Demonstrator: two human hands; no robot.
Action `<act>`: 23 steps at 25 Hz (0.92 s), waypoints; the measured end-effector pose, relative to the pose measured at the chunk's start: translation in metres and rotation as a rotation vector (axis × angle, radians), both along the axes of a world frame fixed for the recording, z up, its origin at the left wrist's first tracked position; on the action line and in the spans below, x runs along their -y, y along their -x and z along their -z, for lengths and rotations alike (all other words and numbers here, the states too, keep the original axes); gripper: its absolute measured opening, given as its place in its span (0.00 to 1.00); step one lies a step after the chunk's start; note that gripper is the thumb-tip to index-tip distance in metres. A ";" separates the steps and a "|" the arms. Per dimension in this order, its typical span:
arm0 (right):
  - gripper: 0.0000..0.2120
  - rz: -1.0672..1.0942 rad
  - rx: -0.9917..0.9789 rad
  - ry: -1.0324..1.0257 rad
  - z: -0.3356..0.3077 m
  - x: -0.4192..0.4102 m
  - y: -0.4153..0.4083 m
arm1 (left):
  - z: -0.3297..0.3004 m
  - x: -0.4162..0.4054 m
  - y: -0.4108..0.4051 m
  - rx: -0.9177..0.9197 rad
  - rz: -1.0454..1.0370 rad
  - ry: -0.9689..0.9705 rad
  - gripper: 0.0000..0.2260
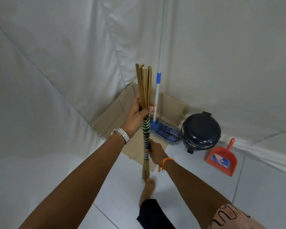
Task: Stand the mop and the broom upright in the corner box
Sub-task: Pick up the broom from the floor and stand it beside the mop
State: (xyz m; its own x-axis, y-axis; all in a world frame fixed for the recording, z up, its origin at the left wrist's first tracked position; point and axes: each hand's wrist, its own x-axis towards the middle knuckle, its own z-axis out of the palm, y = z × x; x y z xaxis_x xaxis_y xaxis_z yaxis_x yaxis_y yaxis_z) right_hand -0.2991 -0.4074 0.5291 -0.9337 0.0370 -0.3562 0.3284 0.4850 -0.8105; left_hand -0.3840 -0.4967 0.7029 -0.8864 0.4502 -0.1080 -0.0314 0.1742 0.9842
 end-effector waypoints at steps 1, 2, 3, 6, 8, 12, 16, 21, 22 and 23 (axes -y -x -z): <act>0.12 -0.004 0.002 0.001 0.006 0.008 0.018 | 0.006 0.008 0.017 0.012 0.023 -0.004 0.11; 0.12 -0.012 0.006 0.001 0.011 0.015 0.036 | 0.011 0.015 0.035 0.009 0.040 0.002 0.11; 0.12 -0.011 0.022 0.006 0.016 0.022 0.058 | 0.016 0.022 0.055 -0.005 0.054 0.021 0.12; 0.15 0.023 0.056 0.002 0.023 0.035 0.121 | 0.025 0.035 0.119 -0.043 0.105 0.048 0.09; 0.18 0.005 0.077 -0.017 0.026 0.042 0.166 | 0.031 0.045 0.161 -0.063 0.104 0.065 0.08; 0.19 0.052 0.073 -0.014 0.029 0.051 0.243 | 0.050 0.057 0.232 -0.072 0.016 0.070 0.09; 0.14 0.162 0.079 -0.002 0.052 0.053 0.310 | 0.075 0.051 0.294 -0.056 0.021 0.062 0.14; 0.12 0.277 0.061 0.038 0.126 0.049 0.413 | 0.139 0.033 0.395 -0.083 0.081 0.059 0.15; 0.11 0.310 0.061 0.051 0.145 0.046 0.437 | 0.157 0.029 0.421 -0.090 0.099 0.068 0.14; 0.10 0.332 0.070 0.073 0.160 0.043 0.454 | 0.169 0.025 0.439 -0.088 0.113 0.074 0.13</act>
State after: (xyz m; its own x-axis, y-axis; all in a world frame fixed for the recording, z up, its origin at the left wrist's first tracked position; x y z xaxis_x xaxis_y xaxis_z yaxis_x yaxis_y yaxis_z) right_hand -0.7531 -0.4502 0.3692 -0.8480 0.3071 -0.4320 0.5149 0.2841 -0.8088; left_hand -0.8227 -0.5219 0.5341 -0.8380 0.5413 -0.0688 0.0782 0.2440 0.9666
